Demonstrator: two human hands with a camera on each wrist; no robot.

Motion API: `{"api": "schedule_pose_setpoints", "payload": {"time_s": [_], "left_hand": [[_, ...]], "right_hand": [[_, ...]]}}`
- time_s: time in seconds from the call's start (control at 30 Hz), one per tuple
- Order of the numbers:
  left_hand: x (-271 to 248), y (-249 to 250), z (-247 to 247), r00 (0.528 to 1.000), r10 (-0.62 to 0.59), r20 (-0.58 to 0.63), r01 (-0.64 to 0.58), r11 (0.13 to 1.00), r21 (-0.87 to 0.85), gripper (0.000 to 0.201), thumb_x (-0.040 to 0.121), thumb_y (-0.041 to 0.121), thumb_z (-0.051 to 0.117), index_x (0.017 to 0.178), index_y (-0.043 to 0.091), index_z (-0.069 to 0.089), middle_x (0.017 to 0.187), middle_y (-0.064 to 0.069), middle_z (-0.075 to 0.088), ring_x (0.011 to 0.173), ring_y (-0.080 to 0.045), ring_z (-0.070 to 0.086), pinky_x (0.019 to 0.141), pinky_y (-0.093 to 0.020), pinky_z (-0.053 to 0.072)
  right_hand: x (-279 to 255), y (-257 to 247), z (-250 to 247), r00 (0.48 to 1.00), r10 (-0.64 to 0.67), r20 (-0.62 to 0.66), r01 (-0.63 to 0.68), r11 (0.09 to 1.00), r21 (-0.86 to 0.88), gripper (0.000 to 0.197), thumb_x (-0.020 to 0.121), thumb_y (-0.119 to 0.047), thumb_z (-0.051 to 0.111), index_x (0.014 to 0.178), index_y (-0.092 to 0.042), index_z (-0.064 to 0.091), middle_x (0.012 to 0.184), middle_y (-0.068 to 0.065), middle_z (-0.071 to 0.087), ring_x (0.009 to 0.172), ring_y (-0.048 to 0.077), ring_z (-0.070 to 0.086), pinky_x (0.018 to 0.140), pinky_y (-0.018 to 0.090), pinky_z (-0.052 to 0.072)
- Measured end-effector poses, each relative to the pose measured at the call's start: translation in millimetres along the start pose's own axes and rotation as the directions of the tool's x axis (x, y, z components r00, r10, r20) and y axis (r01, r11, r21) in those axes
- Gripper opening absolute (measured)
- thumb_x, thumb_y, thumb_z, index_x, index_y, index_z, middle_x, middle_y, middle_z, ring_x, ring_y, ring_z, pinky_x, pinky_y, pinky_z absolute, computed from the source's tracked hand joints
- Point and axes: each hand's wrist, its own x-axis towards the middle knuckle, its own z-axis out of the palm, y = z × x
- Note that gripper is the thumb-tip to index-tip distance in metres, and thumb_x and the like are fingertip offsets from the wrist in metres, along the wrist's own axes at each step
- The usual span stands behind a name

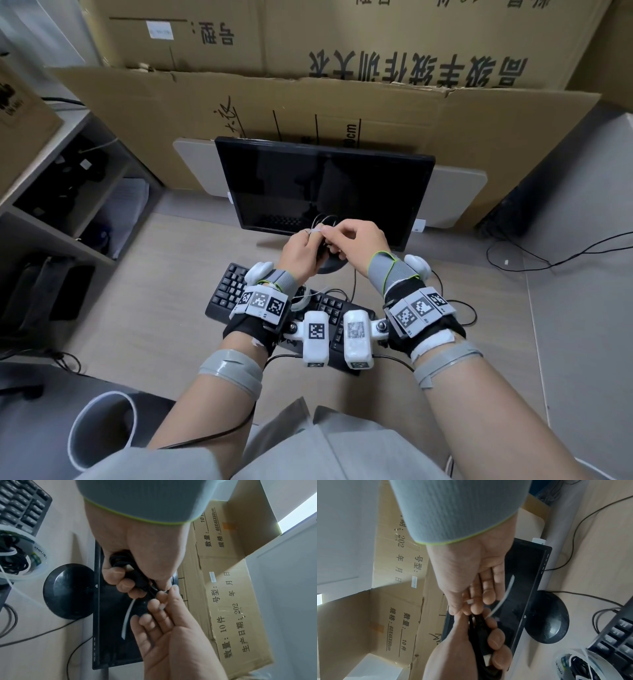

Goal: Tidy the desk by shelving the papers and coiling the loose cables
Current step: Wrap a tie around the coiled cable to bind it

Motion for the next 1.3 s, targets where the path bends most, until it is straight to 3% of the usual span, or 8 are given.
{"api": "schedule_pose_setpoints", "payload": {"time_s": [0.27,0.4,0.47,0.57,0.67,0.93,1.07,1.3], "left_hand": [[-7,4,-2,0.999,0.042,0.013,-0.044,0.883,0.467,0.018,0.096,0.036,0.033,0.091,0.023,0.044,0.078,-0.002,0.067,0.074,-0.022,0.063,0.068,-0.039,0.052],[-7,8,-3,0.999,-0.05,-0.007,0.05,0.998,0.031,0.041,0.101,0.041,0.034,0.085,0.01,0.056,0.067,-0.009,0.063,0.05,-0.023,0.049,0.045,-0.027,0.036],[-8,12,-7,0.986,-0.166,0.015,0.162,0.933,-0.32,0.037,0.102,0.04,0.038,0.084,0.011,0.053,0.064,-0.012,0.058,0.043,-0.019,0.042,0.041,-0.019,0.027],[-8,15,-15,0.97,-0.207,0.124,0.241,0.809,-0.536,0.04,0.104,0.041,0.034,0.098,0.009,0.057,0.065,-0.01,0.055,0.042,-0.015,0.038,0.04,-0.016,0.024],[-9,16,-17,0.948,-0.251,0.197,0.318,0.699,-0.64,0.047,0.106,0.041,0.03,0.095,0.006,0.059,0.066,-0.009,0.051,0.041,-0.011,0.035,0.039,-0.016,0.021],[-13,9,-17,0.947,-0.293,0.129,0.313,0.757,-0.574,0.047,0.105,0.044,0.033,0.09,0.004,0.054,0.067,-0.013,0.057,0.04,-0.014,0.036,0.041,-0.017,0.022],[-11,4,-21,0.958,-0.281,0.056,0.264,0.788,-0.556,0.045,0.104,0.044,0.034,0.093,0.008,0.058,0.08,-0.015,0.061,0.042,-0.014,0.038,0.04,-0.015,0.022],[-18,9,-11,0.975,-0.215,0.053,0.218,0.884,-0.414,0.043,0.102,0.044,0.042,0.1,0.007,0.065,0.072,-0.009,0.064,0.044,-0.015,0.045,0.045,-0.018,0.027]], "right_hand": [[4,-4,2,0.992,0.06,0.108,-0.067,0.996,0.055,0.031,0.07,-0.049,0.076,0.075,-0.021,0.063,0.061,-0.001,0.073,0.052,0.011,0.064,0.071,0.04,0.061],[3,-4,-6,0.988,0.13,-0.08,-0.132,0.991,-0.02,0.043,0.077,-0.065,0.057,0.077,-0.021,0.062,0.062,-0.012,0.071,0.063,0.008,0.065,0.065,0.027,0.052],[5,4,-11,0.981,0.159,-0.114,-0.161,0.987,-0.006,0.025,0.085,-0.048,0.054,0.082,-0.025,0.064,0.066,-0.015,0.071,0.07,0.008,0.063,0.066,0.027,0.046],[1,15,-12,0.979,0.154,0.13,-0.182,0.953,0.243,0.021,0.085,-0.005,0.058,0.091,-0.022,0.068,0.07,-0.004,0.07,0.065,0.018,0.058,0.058,0.024,0.047],[-8,7,-15,0.963,-0.012,0.269,-0.125,0.866,0.484,0.031,0.088,0.002,0.048,0.099,-0.013,0.072,0.083,0.008,0.074,0.069,0.015,0.062,0.065,0.023,0.052],[-5,0,-11,0.963,-0.161,0.216,0.087,0.944,0.319,0.027,0.1,-0.021,0.051,0.086,-0.013,0.071,0.068,-0.011,0.066,0.069,0.006,0.056,0.07,0.02,0.043],[-5,5,-12,0.966,-0.188,0.178,0.145,0.962,0.232,0.03,0.1,-0.021,0.053,0.076,-0.017,0.069,0.091,-0.008,0.067,0.09,0.001,0.06,0.089,0.018,0.039],[-4,-3,-6,0.957,-0.142,0.254,0.047,0.937,0.347,0.017,0.093,-0.02,0.065,0.101,-0.007,0.072,0.061,0.001,0.063,0.065,0.01,0.06,0.072,0.018,0.05]]}}
